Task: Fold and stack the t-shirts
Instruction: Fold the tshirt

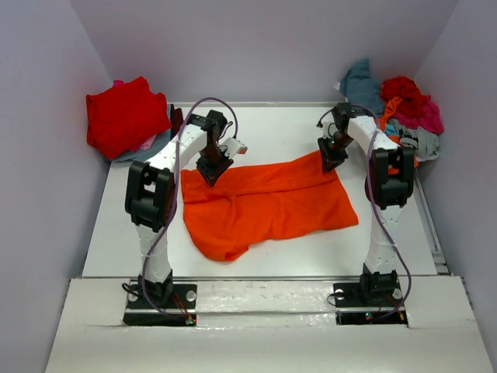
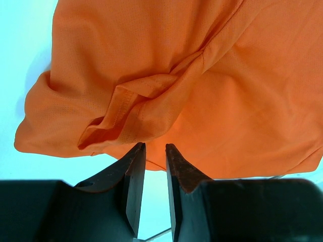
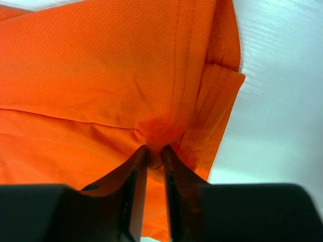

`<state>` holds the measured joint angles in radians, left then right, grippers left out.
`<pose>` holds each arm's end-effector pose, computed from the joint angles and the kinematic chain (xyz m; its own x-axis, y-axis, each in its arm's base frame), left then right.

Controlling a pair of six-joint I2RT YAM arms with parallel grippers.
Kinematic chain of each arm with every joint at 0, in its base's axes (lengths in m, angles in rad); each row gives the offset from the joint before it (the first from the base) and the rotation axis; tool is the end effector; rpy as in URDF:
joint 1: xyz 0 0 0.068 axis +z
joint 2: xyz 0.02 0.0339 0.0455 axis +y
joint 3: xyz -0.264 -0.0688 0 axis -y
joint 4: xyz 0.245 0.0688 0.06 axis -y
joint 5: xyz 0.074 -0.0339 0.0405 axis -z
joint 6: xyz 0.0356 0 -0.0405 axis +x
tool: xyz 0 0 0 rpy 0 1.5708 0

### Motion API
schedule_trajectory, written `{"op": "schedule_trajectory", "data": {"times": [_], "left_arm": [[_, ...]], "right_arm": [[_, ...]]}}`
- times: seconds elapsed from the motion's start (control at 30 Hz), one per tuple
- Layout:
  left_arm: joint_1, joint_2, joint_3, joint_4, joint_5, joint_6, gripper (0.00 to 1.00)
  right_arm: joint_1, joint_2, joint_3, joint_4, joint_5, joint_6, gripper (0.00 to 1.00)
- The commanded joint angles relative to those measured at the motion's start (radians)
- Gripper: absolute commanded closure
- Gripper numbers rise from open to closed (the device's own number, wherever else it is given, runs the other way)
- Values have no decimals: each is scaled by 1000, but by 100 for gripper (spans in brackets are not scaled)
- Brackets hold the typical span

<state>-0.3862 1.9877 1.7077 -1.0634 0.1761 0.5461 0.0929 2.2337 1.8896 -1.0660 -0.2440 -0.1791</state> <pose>0.3715 -0.1578 0.2386 -0.5596 0.7795 -0.2813 0.8169 0.5761 -0.0288 0.4480 0.0504 0.1883 -0.9442 -0.2616 -0.1999 -0.3015 0.9309 0.2062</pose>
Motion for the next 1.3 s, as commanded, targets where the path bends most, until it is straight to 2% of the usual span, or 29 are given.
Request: {"op": "schedule_trajectory", "data": {"times": [0.0,0.13,0.33,0.83,1.27], "left_arm": [[-5,-27,-8,-24,14,8,66],[-5,-30,-16,-21,13,9,66],[-5,-26,-19,-20,16,9,66],[-5,-18,-25,-15,29,15,66],[-5,-20,-22,-24,30,20,66]], "right_arm": [[8,0,5,24,-11,0,80],[8,-16,-4,23,-9,0,90],[8,-49,-26,11,-3,-10,93],[8,-175,-105,4,25,-31,93],[8,-210,-145,-9,25,-40,93]]}}
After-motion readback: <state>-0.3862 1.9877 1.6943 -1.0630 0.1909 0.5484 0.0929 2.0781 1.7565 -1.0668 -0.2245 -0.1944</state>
